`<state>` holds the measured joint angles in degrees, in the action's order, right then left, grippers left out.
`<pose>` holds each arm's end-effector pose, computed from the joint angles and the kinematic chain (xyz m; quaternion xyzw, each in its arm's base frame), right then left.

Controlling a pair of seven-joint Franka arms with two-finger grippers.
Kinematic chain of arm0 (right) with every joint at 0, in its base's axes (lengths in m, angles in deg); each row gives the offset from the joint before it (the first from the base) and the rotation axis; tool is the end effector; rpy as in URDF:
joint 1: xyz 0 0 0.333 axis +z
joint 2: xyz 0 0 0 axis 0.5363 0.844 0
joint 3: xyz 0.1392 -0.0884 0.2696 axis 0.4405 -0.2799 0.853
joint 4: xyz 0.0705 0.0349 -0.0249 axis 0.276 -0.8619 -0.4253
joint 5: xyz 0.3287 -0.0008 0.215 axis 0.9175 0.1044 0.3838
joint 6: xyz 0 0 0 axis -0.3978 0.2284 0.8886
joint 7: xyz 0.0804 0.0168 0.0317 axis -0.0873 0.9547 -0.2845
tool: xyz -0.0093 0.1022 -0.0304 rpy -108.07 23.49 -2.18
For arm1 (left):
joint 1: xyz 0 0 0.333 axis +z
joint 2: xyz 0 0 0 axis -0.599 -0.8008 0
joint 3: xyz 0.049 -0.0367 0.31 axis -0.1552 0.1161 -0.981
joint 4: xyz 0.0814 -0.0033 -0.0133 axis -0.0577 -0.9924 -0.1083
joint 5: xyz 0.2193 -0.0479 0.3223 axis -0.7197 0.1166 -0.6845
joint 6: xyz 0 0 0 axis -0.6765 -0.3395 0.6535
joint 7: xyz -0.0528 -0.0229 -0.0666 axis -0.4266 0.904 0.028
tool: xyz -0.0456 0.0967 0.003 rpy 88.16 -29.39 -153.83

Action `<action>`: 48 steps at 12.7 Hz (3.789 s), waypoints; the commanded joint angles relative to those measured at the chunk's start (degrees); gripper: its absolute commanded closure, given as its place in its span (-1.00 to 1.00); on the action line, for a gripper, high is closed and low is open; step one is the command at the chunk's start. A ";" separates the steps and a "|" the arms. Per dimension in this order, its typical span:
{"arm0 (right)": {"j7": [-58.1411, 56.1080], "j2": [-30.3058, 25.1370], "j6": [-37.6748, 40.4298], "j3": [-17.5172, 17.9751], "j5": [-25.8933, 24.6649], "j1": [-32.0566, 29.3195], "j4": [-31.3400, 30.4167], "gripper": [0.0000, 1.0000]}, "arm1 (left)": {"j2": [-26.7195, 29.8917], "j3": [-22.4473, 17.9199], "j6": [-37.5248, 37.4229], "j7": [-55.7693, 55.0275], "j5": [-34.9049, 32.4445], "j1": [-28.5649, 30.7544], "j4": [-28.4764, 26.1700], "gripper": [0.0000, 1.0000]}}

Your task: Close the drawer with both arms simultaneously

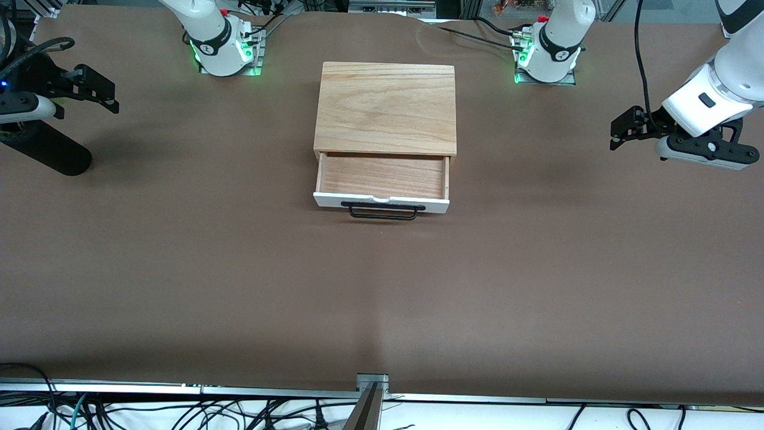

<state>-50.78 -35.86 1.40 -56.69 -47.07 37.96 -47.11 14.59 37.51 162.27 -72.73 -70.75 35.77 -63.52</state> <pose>0.5173 0.0298 0.6358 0.9970 0.0661 -0.0405 0.0008 0.5375 -0.0463 0.5766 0.9958 -0.0892 -0.0161 0.0112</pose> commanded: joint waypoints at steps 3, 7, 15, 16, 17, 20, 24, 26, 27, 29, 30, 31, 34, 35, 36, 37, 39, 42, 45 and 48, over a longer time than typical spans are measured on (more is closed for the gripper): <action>1.18 -0.35 1.63 -0.01 0.10 0.01 0.92 -1.00 | 1.24 0.69 -0.77 -0.22 1.24 0.76 -0.81 -1.00; 1.88 -0.52 1.63 0.34 0.80 0.01 0.83 -1.00 | 1.33 0.78 -1.30 -1.36 1.24 0.68 -0.72 -1.00; 2.68 -0.70 1.89 0.87 0.80 0.01 0.83 -1.00 | 1.24 0.78 -1.47 -1.37 1.24 0.59 -0.46 -1.00; 2.68 -0.70 1.89 0.87 0.89 0.01 0.83 -1.00 | 1.24 0.78 -1.47 -1.37 1.24 0.59 -0.46 -1.00; 2.68 -0.70 1.89 0.87 0.89 0.01 0.74 -1.00 | 1.24 0.78 -1.47 -1.37 1.24 0.59 -0.46 -1.00; 2.68 -0.61 2.42 0.70 2.56 0.01 0.57 -1.00 | 1.24 0.78 -1.47 -1.37 1.24 0.59 -0.46 -1.00; 2.68 -0.61 2.42 0.61 2.56 0.01 0.57 -1.00 | 1.24 0.86 -1.47 -1.37 1.24 0.59 -0.46 -1.00; 2.68 -0.61 2.42 0.52 2.65 0.01 0.57 -1.00 | 1.24 1.13 -1.47 -1.37 1.24 0.59 -0.46 -1.00; 2.68 -0.61 2.51 0.52 2.65 0.01 0.57 -1.00 | 1.24 1.13 -1.47 -1.37 1.24 0.59 -0.37 -1.00; 2.68 -0.61 2.77 0.43 2.65 0.01 0.57 -1.00 | 1.24 1.13 -1.47 -1.37 1.16 0.59 -0.46 -1.00; 2.68 -0.61 2.77 0.43 2.65 0.01 0.57 -1.00 | 1.24 1.13 -1.47 -1.37 1.24 0.59 -0.46 -1.00; 2.68 -0.61 2.77 0.43 2.65 0.01 0.57 -1.00 | 1.24 1.13 -1.47 -1.37 1.16 0.59 -0.46 -1.00; 2.68 -0.61 2.77 0.43 2.65 0.01 0.57 -1.00 | 1.24 1.13 -1.47 -1.37 1.24 0.59 -0.46 -1.00; 2.76 -0.61 2.77 0.43 2.74 0.01 0.48 -1.00 | 1.24 1.13 -1.47 -1.37 1.16 0.59 -0.46 -1.00; 2.76 -0.61 2.86 0.43 2.74 0.01 0.48 -1.00 | 1.24 1.13 -1.47 -1.37 1.16 0.59 -0.46 -1.00; 2.76 -0.61 2.86 0.43 2.74 0.01 0.39 -1.00 | 1.24 1.13 -1.47 -1.37 1.16 0.59 -0.37 -1.00; 2.76 -0.61 2.77 0.52 2.74 0.01 0.39 -1.00 | 1.24 1.13 -1.47 -1.37 1.16 0.59 -0.46 -1.00; 2.76 -0.61 2.86 0.43 3.35 0.01 0.39 -1.00 | 1.24 1.22 -1.47 -1.37 1.16 0.50 -0.46 -1.00; 2.68 2.18 1.55 0.43 7.82 -0.08 0.82 -1.00 | 0.89 1.22 -1.47 -1.37 1.24 0.50 -0.37 -1.00; 2.68 10.26 -4.41 1.13 14.93 0.27 2.58 -1.00 | -5.40 1.21 -1.30 -0.92 0.64 -0.37 2.08 -1.00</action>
<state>-48.81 -31.40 -0.01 -56.00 -35.96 38.02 -46.96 13.96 38.37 161.33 -73.79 -70.74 35.75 -63.52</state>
